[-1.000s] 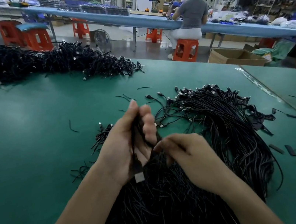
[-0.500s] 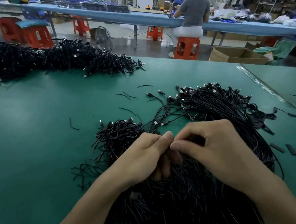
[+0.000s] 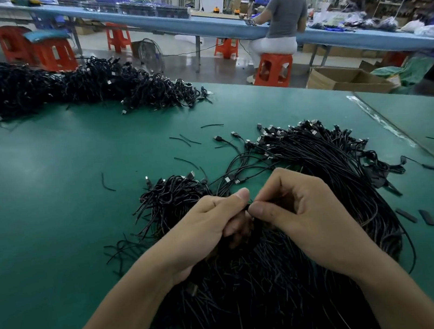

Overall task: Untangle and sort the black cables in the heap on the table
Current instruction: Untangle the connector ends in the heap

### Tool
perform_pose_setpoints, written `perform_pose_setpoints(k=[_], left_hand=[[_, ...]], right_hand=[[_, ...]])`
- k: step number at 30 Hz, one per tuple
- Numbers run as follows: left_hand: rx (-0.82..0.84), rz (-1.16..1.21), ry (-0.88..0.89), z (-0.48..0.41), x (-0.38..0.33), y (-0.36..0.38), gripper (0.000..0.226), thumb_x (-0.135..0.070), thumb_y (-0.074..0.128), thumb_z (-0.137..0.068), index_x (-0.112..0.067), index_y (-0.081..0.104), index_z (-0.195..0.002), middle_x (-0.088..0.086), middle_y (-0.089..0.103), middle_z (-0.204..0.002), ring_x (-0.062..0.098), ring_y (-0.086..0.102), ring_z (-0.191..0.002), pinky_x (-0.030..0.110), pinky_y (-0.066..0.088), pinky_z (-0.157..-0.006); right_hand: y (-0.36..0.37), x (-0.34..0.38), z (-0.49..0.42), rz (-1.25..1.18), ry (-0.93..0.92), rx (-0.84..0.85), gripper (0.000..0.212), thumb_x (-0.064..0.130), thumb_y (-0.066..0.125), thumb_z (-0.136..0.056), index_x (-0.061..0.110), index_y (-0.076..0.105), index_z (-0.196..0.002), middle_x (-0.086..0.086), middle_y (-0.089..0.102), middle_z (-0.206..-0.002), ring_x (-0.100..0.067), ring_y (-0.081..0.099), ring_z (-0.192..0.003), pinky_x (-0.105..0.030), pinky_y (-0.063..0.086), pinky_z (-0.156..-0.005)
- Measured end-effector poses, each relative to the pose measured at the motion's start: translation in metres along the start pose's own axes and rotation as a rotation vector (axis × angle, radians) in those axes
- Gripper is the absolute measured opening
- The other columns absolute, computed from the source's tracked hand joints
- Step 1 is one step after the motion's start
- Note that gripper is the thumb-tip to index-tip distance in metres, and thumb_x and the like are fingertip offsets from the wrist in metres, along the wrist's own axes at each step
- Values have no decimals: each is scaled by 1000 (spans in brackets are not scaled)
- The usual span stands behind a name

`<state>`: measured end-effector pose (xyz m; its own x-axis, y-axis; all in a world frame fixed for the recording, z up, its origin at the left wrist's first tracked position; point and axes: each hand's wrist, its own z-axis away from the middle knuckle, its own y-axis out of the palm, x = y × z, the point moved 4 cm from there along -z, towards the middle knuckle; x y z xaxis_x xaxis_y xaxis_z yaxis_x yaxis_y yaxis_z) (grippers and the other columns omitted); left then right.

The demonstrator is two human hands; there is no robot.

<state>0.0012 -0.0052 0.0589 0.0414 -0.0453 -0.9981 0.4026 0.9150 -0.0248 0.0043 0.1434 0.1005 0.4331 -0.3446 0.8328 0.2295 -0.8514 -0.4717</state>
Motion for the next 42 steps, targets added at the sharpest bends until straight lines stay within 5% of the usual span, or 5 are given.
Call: perform_pose_setpoints(k=[7, 12, 19, 24, 42], left_hand=[[99, 527, -214, -2, 5, 19, 52, -37, 31, -98, -8, 74, -88, 19, 67, -83, 32, 67, -75, 45, 60, -67], [16, 413, -256, -7, 15, 9, 60, -65, 39, -94, -11, 64, -102, 5, 50, -51, 10, 35, -32, 11, 25, -31], [-268, 190, -150, -8, 33, -25, 56, -62, 43, -93, -21, 56, -58, -5, 36, -46, 8, 26, -32, 14, 20, -32], [-407, 270, -99, -11, 39, -31, 51, -57, 40, -99, -19, 42, -65, 0, 50, -51, 12, 43, -37, 20, 32, -34], [-350, 315, -65, -16, 29, -19, 60, -56, 32, -102, -26, 48, -53, -8, 28, -49, 8, 18, -39, 18, 17, -34]], right_hand=[[12, 8, -5, 163, -66, -128, 21, 16, 71, -89, 27, 57, -78, 16, 66, -75, -2, 63, -70, -8, 43, -57], [10, -1, -18, 90, -70, -135, 17, 16, 70, -90, 24, 60, -80, 7, 69, -74, -12, 66, -70, -33, 55, -67], [-3, -51, -9, 316, 272, 24, 19, 43, 74, -84, 33, 61, -94, 10, 67, -79, -1, 63, -72, -14, 50, -64], [10, -80, 2, 665, 469, 206, 21, 45, 67, -90, 25, 63, -98, 8, 61, -88, -11, 61, -80, -33, 56, -75], [27, -72, -5, 741, 326, 64, 4, 30, 61, -93, 30, 65, -94, 10, 59, -96, -11, 58, -85, -27, 49, -71]])
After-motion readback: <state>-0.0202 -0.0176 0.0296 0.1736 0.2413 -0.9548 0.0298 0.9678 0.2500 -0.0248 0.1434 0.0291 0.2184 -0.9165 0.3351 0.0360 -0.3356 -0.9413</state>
